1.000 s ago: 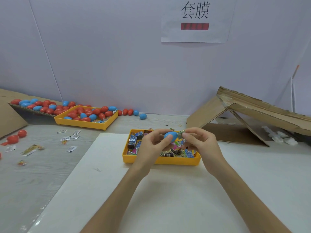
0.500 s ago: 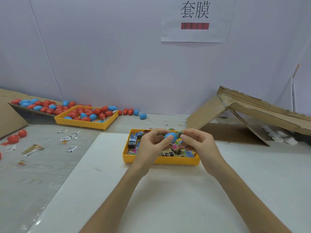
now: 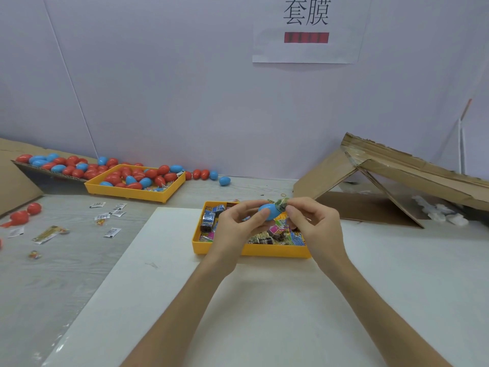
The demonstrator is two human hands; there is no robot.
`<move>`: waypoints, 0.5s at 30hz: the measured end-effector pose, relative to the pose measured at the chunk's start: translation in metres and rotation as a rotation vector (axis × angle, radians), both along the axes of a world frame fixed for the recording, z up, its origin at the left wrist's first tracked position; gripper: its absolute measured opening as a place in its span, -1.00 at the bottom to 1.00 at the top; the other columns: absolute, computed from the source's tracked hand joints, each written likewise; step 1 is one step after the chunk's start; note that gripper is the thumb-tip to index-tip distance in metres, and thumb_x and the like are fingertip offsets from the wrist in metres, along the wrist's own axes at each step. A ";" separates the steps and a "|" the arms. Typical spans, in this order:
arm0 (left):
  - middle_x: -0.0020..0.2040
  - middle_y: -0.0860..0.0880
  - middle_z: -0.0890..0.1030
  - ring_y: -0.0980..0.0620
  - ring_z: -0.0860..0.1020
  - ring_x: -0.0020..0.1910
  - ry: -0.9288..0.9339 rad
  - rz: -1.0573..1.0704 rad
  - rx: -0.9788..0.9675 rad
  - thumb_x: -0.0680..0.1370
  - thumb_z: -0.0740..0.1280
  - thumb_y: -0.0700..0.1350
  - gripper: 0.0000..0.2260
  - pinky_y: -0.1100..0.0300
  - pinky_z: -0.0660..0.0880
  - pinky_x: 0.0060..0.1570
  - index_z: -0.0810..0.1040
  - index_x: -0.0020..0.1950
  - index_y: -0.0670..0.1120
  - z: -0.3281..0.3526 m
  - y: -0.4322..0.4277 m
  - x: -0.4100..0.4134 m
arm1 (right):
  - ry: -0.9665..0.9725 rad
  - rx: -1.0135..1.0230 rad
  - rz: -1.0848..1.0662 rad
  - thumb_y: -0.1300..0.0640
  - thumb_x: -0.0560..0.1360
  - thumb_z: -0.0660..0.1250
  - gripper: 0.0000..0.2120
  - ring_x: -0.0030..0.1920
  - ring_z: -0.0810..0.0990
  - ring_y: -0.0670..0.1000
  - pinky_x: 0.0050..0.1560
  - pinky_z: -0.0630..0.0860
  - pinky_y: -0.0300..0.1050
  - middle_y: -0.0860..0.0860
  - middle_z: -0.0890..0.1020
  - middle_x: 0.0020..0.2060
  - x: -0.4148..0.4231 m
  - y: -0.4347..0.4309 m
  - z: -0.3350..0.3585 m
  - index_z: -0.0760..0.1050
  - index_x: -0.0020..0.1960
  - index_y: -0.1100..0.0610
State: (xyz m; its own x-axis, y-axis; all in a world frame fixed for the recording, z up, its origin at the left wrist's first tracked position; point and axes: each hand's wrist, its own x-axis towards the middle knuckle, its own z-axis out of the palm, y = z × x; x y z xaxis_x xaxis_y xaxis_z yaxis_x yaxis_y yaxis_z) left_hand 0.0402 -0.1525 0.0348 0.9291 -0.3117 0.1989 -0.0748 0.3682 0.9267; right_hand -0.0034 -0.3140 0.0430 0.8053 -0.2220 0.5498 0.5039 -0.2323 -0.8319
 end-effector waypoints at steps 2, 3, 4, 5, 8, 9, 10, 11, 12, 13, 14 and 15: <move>-0.01 -0.10 0.73 -0.13 0.72 -0.04 0.005 -0.011 -0.023 0.40 0.49 -0.02 -0.71 0.23 0.62 -0.09 0.69 0.09 -0.04 0.000 0.001 0.000 | -0.026 0.023 -0.024 0.37 0.55 0.37 -0.77 -0.33 0.64 -0.09 -0.26 0.56 -0.28 -0.11 0.71 -0.27 -0.001 0.000 0.000 0.67 -0.03 0.07; -0.01 -0.12 0.73 -0.14 0.72 -0.04 0.004 -0.014 -0.031 0.40 0.49 -0.02 -0.71 0.22 0.62 -0.08 0.68 0.09 -0.05 0.000 0.001 0.000 | -0.042 0.035 -0.032 0.37 0.54 0.39 -0.79 -0.31 0.67 -0.04 -0.26 0.59 -0.25 -0.07 0.73 -0.23 -0.002 0.000 0.001 0.67 -0.02 0.08; -0.01 -0.13 0.73 -0.14 0.72 -0.03 0.004 -0.016 -0.036 0.40 0.49 -0.02 -0.70 0.22 0.62 -0.08 0.67 0.10 -0.06 0.000 0.001 0.000 | -0.058 0.040 -0.037 0.36 0.54 0.40 -0.80 -0.29 0.69 0.01 -0.25 0.61 -0.21 -0.02 0.74 -0.19 -0.003 0.000 0.001 0.67 -0.02 0.09; 0.00 -0.14 0.72 -0.15 0.72 -0.03 0.004 -0.018 -0.038 0.40 0.49 -0.03 -0.69 0.21 0.63 -0.07 0.66 0.11 -0.08 0.000 0.001 0.000 | -0.070 0.036 -0.043 0.36 0.53 0.41 -0.81 -0.28 0.69 0.04 -0.25 0.62 -0.19 0.00 0.74 -0.18 -0.003 -0.001 0.001 0.67 -0.02 0.09; 0.02 -0.15 0.72 -0.16 0.71 -0.02 0.005 -0.016 -0.036 0.41 0.49 -0.03 -0.67 0.21 0.63 -0.06 0.65 0.12 -0.12 0.000 0.000 -0.001 | -0.080 -0.017 -0.087 0.34 0.52 0.42 -0.79 -0.33 0.67 0.04 -0.27 0.61 -0.15 -0.03 0.71 -0.23 -0.004 0.001 0.001 0.66 -0.06 0.03; 0.02 -0.15 0.72 -0.16 0.71 -0.01 0.006 -0.015 -0.035 0.41 0.49 -0.03 -0.67 0.20 0.63 -0.06 0.65 0.12 -0.13 0.000 0.000 -0.001 | -0.079 -0.039 -0.107 0.34 0.52 0.42 -0.77 -0.33 0.67 0.04 -0.26 0.62 -0.10 -0.04 0.70 -0.26 -0.005 0.001 0.000 0.65 -0.07 0.01; 0.02 -0.15 0.72 -0.16 0.71 -0.01 0.006 -0.013 -0.035 0.41 0.49 -0.03 -0.67 0.20 0.63 -0.06 0.65 0.12 -0.12 0.000 0.000 -0.001 | -0.083 -0.058 -0.124 0.34 0.52 0.42 -0.77 -0.33 0.66 0.05 -0.25 0.63 -0.04 -0.04 0.69 -0.28 -0.005 0.002 0.000 0.65 -0.08 0.01; 0.02 -0.14 0.72 -0.15 0.71 -0.01 0.007 -0.013 -0.036 0.41 0.49 -0.03 -0.67 0.21 0.62 -0.07 0.65 0.12 -0.12 0.000 0.000 -0.001 | -0.092 -0.071 -0.134 0.35 0.52 0.42 -0.79 -0.32 0.66 0.07 -0.23 0.63 -0.01 -0.03 0.68 -0.28 -0.005 0.003 -0.001 0.65 -0.07 0.04; 0.03 -0.13 0.72 -0.15 0.71 -0.01 0.009 -0.015 -0.039 0.41 0.49 -0.04 -0.67 0.21 0.62 -0.07 0.65 0.13 -0.11 0.000 0.000 -0.001 | -0.104 -0.083 -0.140 0.37 0.51 0.41 -0.81 -0.31 0.65 0.08 -0.23 0.62 0.02 0.01 0.68 -0.25 -0.005 0.003 -0.001 0.65 -0.06 0.09; 0.03 -0.13 0.72 -0.14 0.71 0.00 0.011 -0.020 -0.043 0.40 0.49 -0.04 -0.68 0.22 0.62 -0.06 0.66 0.13 -0.10 0.001 0.000 -0.001 | -0.111 -0.091 -0.144 0.38 0.51 0.41 -0.84 -0.32 0.64 0.09 -0.23 0.62 0.03 0.04 0.67 -0.23 -0.005 0.003 -0.001 0.64 -0.05 0.13; 0.04 -0.12 0.72 -0.13 0.71 0.01 0.012 -0.028 -0.045 0.40 0.49 -0.05 -0.68 0.22 0.62 -0.06 0.67 0.13 -0.09 0.001 0.000 -0.001 | -0.110 -0.097 -0.147 0.38 0.51 0.41 -0.85 -0.32 0.64 0.08 -0.24 0.61 0.03 0.05 0.66 -0.24 -0.005 0.002 -0.002 0.64 -0.04 0.16; 0.05 -0.11 0.72 -0.12 0.71 0.02 0.009 -0.037 -0.041 0.40 0.50 -0.05 -0.67 0.22 0.62 -0.04 0.67 0.14 -0.08 0.001 0.000 -0.001 | -0.100 -0.099 -0.149 0.37 0.51 0.41 -0.85 -0.34 0.63 0.07 -0.25 0.61 0.03 0.05 0.66 -0.27 -0.004 0.001 -0.002 0.64 -0.05 0.15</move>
State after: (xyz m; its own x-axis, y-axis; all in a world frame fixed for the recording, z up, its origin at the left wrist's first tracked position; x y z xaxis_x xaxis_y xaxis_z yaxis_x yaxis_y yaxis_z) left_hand 0.0389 -0.1520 0.0360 0.9187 -0.3380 0.2042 -0.0524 0.4082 0.9114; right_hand -0.0078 -0.3128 0.0412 0.7082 -0.2752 0.6502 0.5366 -0.3888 -0.7490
